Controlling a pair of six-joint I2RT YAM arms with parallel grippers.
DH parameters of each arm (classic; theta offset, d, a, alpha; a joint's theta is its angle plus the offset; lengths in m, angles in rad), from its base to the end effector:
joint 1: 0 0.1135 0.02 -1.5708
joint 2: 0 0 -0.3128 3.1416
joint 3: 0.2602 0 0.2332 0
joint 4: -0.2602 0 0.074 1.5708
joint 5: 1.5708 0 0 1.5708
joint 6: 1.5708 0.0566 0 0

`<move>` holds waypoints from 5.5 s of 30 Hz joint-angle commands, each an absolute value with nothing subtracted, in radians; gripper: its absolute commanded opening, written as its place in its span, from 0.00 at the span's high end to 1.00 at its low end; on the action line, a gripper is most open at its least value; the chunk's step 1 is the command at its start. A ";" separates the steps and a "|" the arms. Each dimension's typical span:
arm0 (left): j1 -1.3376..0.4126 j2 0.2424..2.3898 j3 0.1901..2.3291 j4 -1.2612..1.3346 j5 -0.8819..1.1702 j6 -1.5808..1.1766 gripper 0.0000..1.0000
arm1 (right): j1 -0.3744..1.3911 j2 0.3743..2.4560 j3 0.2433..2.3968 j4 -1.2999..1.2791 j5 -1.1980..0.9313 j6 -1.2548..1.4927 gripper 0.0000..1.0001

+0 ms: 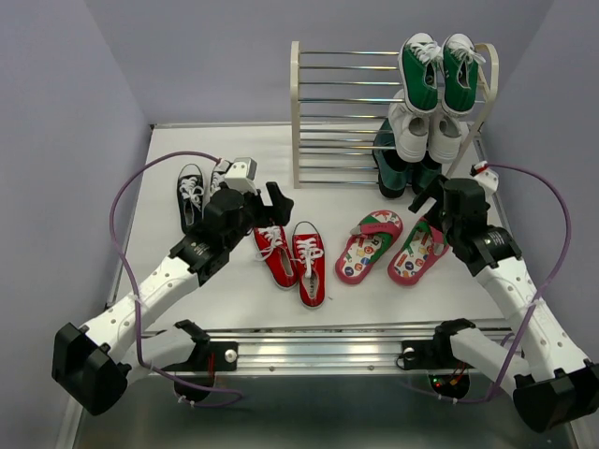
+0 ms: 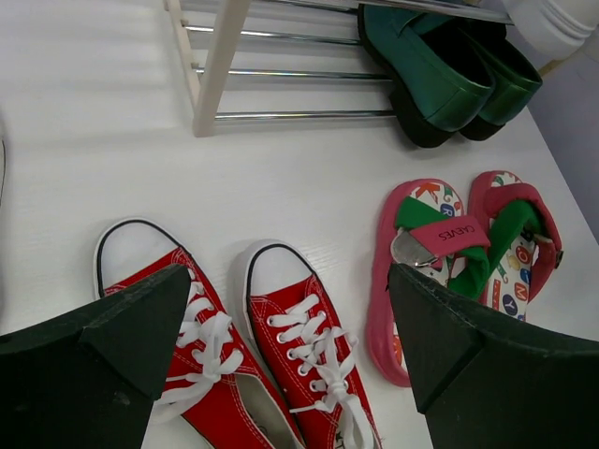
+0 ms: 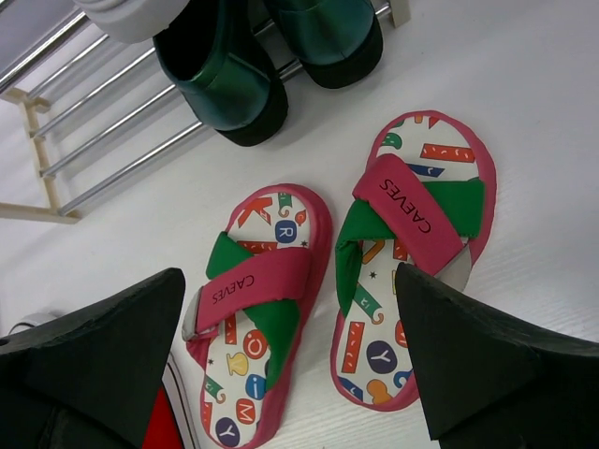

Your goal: Place and organize the shoes onto the shoe shelf

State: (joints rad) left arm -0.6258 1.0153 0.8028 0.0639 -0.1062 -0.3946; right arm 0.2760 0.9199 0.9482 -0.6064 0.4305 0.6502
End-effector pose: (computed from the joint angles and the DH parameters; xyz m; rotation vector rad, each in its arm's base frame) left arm 0.1792 -0.1221 0.3711 0.1231 1.7599 -0.6597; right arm 0.1595 0.0206 0.3602 0.6281 1.9954 0.0962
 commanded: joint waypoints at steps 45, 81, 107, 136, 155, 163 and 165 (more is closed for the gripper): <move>-0.830 1.950 1.292 0.117 0.408 -0.086 0.15 | 0.275 1.035 0.930 -0.643 0.388 0.549 0.00; -0.896 1.698 1.042 0.434 0.052 -0.402 1.00 | 0.275 0.993 0.905 -0.621 0.397 0.543 0.00; -0.830 1.586 0.985 0.613 -0.120 -0.414 1.00 | 0.275 0.973 0.897 -0.604 0.380 0.540 0.00; -0.696 1.819 1.258 0.699 -0.163 -0.417 1.00 | 0.275 0.962 0.910 -0.601 0.387 0.529 0.00; -0.678 1.894 1.324 0.750 -0.296 -0.379 1.00 | 0.275 0.960 0.913 -0.597 0.397 0.526 0.00; -0.657 1.911 1.341 0.749 -0.293 -0.357 1.00 | 0.275 0.948 0.907 -0.597 0.393 0.528 0.00; -0.655 1.913 1.341 0.750 -0.293 -0.353 1.00 | 0.275 0.948 0.907 -0.597 0.391 0.526 0.00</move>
